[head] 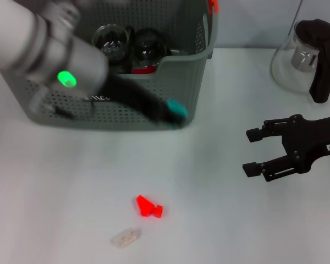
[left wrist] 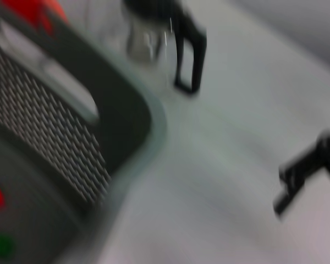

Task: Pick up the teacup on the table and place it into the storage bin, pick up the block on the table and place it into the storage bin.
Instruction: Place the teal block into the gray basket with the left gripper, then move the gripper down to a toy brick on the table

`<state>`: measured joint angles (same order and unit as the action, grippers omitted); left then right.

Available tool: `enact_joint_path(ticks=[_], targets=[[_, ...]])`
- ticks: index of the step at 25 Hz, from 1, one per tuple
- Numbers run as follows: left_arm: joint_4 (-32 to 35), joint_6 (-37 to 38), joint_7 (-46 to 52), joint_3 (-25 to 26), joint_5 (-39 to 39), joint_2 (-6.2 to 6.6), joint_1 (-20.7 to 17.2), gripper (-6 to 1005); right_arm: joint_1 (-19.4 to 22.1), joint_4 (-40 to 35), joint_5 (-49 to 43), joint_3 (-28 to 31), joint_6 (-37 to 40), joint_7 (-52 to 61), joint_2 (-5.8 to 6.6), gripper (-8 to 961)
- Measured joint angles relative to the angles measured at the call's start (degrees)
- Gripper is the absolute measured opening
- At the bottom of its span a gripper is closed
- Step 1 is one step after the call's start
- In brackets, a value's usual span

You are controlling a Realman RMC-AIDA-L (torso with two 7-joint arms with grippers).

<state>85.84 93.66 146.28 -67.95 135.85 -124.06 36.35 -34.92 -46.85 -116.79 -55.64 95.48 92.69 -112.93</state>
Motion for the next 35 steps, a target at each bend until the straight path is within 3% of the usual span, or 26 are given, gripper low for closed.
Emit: enact_joint_path(ticks=[3,6,9,12,15,21,26,29,32,33,34,35], targets=[[0.65,-0.12,-2.85,8.47,-1.02,0.69,0.91,416,-0.03,0.0,-0.01,0.0,-0.2,-0.09,0.0,927],[-1.92,-3.27,-5.9,16.76,-1.73,2.35,2.26,421,-0.29,0.0,-0.01,0.01,-0.34,-0.1,-0.21,927],[-6.2,-8.52,-8.38,20.45,-3.15,3.89,3.08,425,-0.76,0.0,0.0,0.0,-0.68,-0.06,-0.6,927],[-11.24,-13.83,-9.08,21.05,-3.33,5.35,3.64,430,-1.27,0.02,0.01,-0.23,-1.36,-0.22,-1.13,927],[-15.57,-18.07,-9.73,21.25,-3.2,5.87,3.87,435,-1.64,0.05,-0.16,-0.94,-2.31,-0.29,-1.73,927],[-17.9,-23.06,-11.3,21.18,-3.03,5.55,3.52,444,-2.26,0.09,-1.33,-0.96,-2.86,-0.32,-2.36,927],[-11.62,-21.62,-13.6,21.48,-3.98,5.47,1.74,617,-2.3,0.12,-1.34,-0.7,-2.94,-0.32,-2.38,927],[-4.92,-14.99,-19.01,21.33,-7.88,4.27,-0.56,702,-2.25,0.56,-1.34,-0.69,-3.58,-0.32,-2.37,927],[2.73,0.32,-29.85,19.83,-13.47,1.42,-4.35,778,-2.03,1.57,-1.33,-0.69,-4.62,-0.32,-2.3,927],[2.73,0.32,-29.85,19.83,-13.47,1.42,-4.35,803,-1.98,2.05,-1.33,-0.63,-4.96,-0.32,-2.23,927],[5.82,6.49,-33.0,18.71,-14.25,0.21,-6.11,828,-1.97,2.48,-1.31,-0.5,-5.19,-0.32,-2.18,927],[6.88,8.45,-33.62,17.98,-14.43,-0.09,-6.81,854,-1.97,2.91,-1.31,-0.3,-5.26,-0.32,-2.13,927]])
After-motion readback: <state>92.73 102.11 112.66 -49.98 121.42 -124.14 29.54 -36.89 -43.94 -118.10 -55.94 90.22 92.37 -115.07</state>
